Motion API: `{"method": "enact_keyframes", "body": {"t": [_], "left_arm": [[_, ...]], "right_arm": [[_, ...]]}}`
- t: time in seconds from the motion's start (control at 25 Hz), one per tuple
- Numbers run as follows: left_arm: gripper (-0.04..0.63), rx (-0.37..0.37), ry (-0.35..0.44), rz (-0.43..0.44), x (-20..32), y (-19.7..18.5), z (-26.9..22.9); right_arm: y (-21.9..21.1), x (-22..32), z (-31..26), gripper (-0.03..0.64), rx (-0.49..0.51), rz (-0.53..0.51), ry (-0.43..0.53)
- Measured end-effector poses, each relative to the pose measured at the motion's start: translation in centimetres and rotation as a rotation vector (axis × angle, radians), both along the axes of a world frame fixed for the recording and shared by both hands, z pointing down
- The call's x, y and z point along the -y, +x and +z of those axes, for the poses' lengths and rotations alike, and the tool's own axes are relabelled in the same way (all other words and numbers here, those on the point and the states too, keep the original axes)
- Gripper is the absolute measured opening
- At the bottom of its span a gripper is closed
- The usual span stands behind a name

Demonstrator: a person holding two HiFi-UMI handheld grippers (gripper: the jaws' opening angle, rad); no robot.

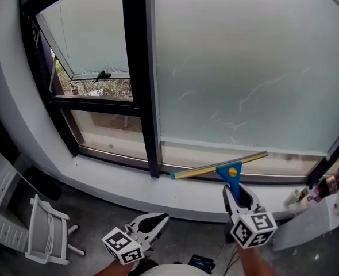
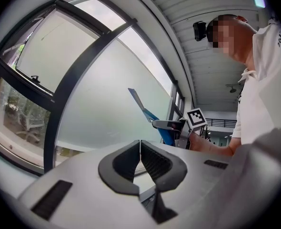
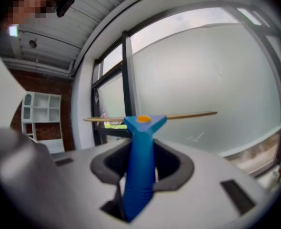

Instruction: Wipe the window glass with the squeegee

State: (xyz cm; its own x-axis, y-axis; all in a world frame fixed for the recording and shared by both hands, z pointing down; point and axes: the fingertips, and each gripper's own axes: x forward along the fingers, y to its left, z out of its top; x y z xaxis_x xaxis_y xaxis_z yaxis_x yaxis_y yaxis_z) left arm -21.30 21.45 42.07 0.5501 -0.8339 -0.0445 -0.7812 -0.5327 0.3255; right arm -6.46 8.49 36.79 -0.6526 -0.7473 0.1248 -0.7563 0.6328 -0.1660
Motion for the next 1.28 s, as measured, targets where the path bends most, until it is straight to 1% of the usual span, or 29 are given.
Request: {"method": "enact_keyframes", "body": {"t": [0.2,0.32,0.52,0.64,0.84,0.96,1.08,1.28], "left_arm": [[0.029,0.022,-0.018,-0.024,2.7,-2.0,0.0],[0.028,0.023,-0.007,-0.019,5.3,-4.0,0.1],[0.028,0.023,0.002,0.026,11.1,-8.2,0.2],[0.029,0.03,0.016,0.055,14.8,-11.2,-1.1],[0.028,0.055,0.052,0.11,20.1,-15.1,-3.2],[0.029,0.067,0.07,0.143,22.2,-16.3,-4.1],[0.029,0.058,0.083,0.166,23.8,-16.6,-4.9],[0.028,0.049,0.096,0.161,25.8,-16.7,-5.6]], "right_arm": [[-1.9,2.5,0.2,0.146,-0.012,0.025,-0.011],[-3.8,4.4,0.6,0.146,-0.024,0.034,-0.015],[-7.1,8.8,0.4,0.146,-0.025,0.094,-0.011],[-9.3,11.9,-0.6,0.146,-0.027,0.137,-0.008],[-12.8,16.2,-2.7,0.146,-0.034,0.194,0.03],[-14.4,18.0,-3.1,0.146,-0.034,0.213,0.025],[-15.2,19.4,-3.6,0.146,-0.047,0.222,0.034],[-15.7,21.9,-4.6,0.146,-0.051,0.22,0.059]]}}
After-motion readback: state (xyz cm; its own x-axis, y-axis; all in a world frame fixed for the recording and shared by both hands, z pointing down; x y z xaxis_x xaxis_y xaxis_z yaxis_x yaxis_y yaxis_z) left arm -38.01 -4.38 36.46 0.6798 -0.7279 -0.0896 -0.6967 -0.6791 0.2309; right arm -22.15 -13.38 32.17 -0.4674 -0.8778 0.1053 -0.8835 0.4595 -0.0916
